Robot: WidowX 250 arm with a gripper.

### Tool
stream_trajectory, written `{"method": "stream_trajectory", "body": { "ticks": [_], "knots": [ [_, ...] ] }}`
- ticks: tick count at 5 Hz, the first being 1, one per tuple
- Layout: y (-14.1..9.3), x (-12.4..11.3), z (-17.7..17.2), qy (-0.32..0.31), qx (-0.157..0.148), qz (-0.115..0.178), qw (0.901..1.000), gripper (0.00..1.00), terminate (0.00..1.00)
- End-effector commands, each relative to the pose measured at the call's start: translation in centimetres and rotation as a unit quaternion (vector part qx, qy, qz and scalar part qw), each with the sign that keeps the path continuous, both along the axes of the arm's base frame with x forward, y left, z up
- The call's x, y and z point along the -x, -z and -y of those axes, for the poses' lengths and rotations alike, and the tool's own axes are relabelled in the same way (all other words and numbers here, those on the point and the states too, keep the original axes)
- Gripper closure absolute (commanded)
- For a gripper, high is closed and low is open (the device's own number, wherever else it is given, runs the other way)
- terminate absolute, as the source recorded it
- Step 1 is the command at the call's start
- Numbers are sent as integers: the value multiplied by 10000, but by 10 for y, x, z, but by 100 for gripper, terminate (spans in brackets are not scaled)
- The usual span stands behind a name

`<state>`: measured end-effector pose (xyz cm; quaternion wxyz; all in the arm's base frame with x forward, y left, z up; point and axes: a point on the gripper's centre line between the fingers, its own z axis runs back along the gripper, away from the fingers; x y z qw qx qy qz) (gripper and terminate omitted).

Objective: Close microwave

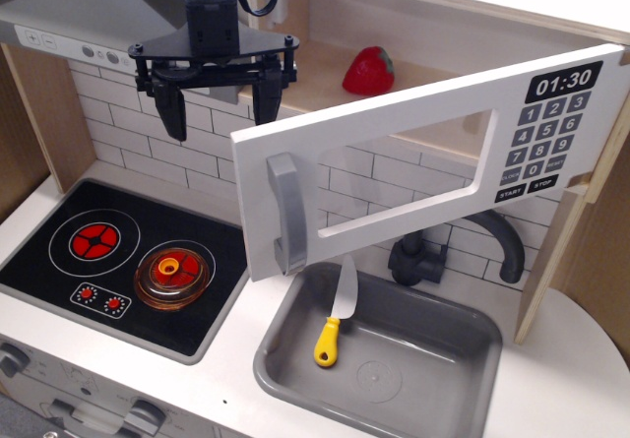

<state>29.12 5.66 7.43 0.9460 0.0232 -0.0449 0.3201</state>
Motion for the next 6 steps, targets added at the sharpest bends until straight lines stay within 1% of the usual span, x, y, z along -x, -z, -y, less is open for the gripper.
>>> {"method": "stream_trajectory", "body": {
  "ticks": [1, 2, 3, 4, 5, 6],
  "knots": [
    [0, 0, 0, 0, 0, 0, 10000, 0, 0],
    [0, 2, -29, -60, -131, 184, 9997, 0, 0],
    [-2, 13, -56, -55, -101, 307, 9995, 0, 0],
    [1, 39, -68, 211, -93, 288, 9993, 0, 0],
    [7, 68, -63, 701, -72, 133, 9974, 0, 0],
    [4, 94, -42, 1214, 42, 77, 9926, 0, 0]
  ]
}}
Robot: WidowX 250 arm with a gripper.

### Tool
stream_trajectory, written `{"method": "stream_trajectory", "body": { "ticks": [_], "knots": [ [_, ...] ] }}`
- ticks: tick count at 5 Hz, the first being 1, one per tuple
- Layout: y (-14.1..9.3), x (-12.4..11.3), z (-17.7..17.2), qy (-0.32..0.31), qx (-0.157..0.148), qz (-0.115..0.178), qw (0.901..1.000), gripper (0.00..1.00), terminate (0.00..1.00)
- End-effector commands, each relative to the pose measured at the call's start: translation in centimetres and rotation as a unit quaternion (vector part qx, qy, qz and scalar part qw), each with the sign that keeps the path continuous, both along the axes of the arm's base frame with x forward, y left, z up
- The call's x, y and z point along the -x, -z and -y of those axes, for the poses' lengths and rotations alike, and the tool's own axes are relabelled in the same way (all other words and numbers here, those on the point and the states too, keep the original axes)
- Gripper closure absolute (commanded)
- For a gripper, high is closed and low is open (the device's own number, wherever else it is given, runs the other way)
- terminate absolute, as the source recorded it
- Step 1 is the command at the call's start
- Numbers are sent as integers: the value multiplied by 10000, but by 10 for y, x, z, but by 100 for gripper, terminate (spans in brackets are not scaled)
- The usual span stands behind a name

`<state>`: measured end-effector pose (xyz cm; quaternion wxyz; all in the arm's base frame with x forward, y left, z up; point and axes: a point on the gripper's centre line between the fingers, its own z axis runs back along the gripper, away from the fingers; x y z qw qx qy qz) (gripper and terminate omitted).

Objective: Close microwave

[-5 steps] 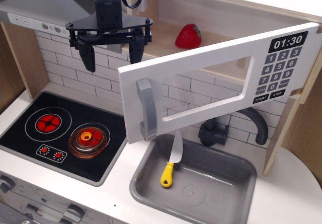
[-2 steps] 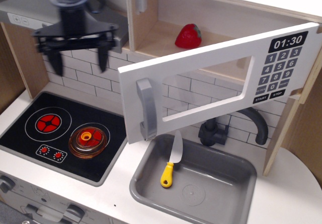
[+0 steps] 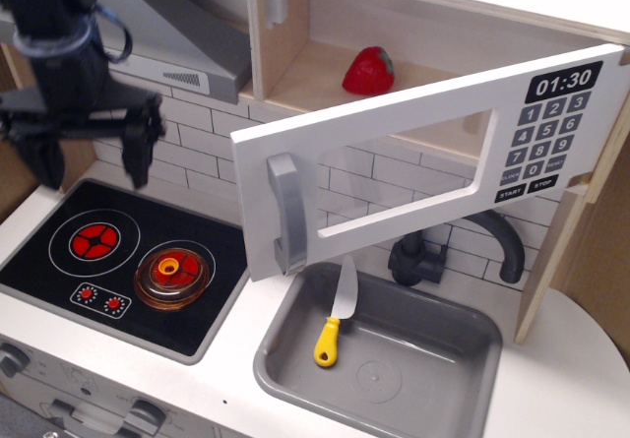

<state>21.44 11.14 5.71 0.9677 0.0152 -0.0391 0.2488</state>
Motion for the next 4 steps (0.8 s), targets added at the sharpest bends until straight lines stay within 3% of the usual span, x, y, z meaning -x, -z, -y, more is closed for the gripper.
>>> {"method": "stream_trajectory", "body": {
  "ticks": [1, 2, 3, 4],
  "knots": [
    [-18, 36, 44, 859, 62, 44, 9963, 0, 0],
    [-25, 42, 75, 1004, 203, -77, 9947, 0, 0],
    [-27, 30, 112, 951, 202, -47, 9952, 0, 0],
    [-24, 10, 152, 893, 313, -216, 9953, 0, 0]
  ]
}}
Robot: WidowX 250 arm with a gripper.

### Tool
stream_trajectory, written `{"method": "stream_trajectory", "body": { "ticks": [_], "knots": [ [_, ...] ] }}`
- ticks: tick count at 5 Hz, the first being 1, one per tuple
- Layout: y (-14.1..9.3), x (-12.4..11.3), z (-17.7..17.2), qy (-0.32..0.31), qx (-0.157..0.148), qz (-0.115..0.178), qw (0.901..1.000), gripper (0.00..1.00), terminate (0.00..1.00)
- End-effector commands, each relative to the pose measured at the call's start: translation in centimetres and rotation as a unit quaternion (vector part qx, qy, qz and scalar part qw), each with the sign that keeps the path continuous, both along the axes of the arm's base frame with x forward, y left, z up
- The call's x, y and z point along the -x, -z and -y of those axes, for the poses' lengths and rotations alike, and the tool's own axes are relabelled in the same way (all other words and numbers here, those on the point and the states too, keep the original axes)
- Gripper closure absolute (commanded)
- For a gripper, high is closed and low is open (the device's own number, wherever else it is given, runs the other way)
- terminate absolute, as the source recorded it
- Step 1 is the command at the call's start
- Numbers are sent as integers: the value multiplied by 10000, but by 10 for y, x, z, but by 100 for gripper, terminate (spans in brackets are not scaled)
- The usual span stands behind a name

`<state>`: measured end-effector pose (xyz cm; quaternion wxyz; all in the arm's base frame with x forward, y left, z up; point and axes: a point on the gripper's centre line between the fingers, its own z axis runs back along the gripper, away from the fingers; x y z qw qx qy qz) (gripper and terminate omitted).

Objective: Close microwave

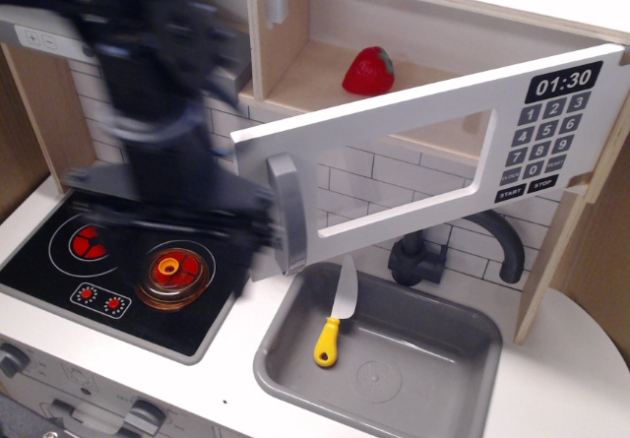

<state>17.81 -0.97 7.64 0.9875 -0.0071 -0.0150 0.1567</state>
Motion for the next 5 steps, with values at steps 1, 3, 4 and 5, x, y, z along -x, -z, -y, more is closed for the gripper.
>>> {"method": "stream_trajectory", "body": {
  "ticks": [1, 3, 4, 5],
  "knots": [
    [1, -41, 60, -18, 187, -59, 9998, 0, 0],
    [-2, -73, 90, -217, 484, -4, 9986, 0, 0],
    [0, -87, 95, -409, 484, 4, 9980, 0, 0],
    [2, -107, 82, -740, 413, 204, 9962, 0, 0]
  ]
}}
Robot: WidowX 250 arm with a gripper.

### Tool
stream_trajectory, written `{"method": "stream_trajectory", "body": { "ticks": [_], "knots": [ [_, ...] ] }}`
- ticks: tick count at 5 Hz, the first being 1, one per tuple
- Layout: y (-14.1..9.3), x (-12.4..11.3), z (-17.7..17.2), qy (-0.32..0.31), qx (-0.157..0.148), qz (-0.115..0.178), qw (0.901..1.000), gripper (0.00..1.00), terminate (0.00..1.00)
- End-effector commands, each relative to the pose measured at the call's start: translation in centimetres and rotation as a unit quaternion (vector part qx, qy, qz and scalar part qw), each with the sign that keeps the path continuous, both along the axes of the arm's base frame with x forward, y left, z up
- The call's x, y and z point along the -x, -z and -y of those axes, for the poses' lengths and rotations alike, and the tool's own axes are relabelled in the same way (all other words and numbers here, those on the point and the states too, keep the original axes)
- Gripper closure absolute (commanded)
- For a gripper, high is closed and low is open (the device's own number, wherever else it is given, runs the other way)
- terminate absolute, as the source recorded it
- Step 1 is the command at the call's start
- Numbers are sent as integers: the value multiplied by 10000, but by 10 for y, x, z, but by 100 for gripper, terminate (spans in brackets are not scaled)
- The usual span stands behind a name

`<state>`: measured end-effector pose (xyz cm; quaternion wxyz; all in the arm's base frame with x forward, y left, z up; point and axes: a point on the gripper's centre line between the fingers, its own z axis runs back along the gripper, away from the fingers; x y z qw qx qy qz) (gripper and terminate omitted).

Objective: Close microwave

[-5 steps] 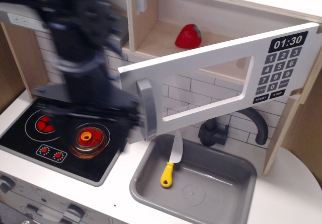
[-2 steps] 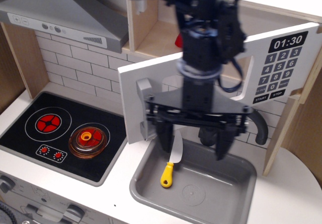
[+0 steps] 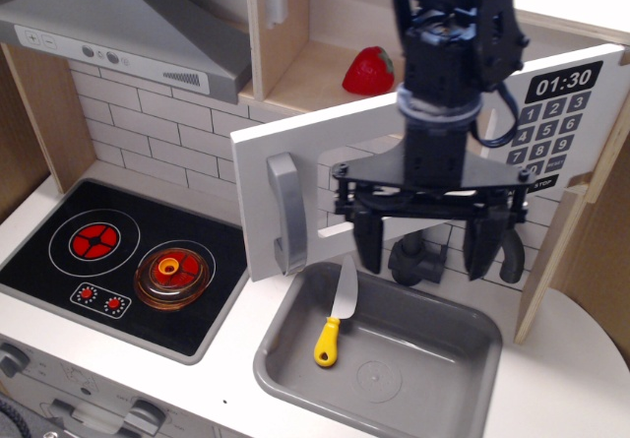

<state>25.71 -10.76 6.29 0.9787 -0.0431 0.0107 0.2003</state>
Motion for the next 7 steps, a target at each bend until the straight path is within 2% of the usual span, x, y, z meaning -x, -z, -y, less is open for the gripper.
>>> {"method": "stream_trajectory", "body": {
  "ticks": [1, 2, 3, 4, 5, 7],
  "knots": [
    [-7, -44, -34, -614, -245, 542, 9963, 0, 0],
    [0, -50, -46, -698, -301, 664, 9949, 0, 0],
    [6, -53, -66, -785, -363, 904, 9921, 0, 0],
    [7, -62, -88, -957, -335, 1043, 9894, 0, 0],
    [8, -74, -105, -1046, -443, 1240, 9858, 0, 0],
    [0, -98, -124, -1265, -444, 1393, 9811, 0, 0]
  ]
}}
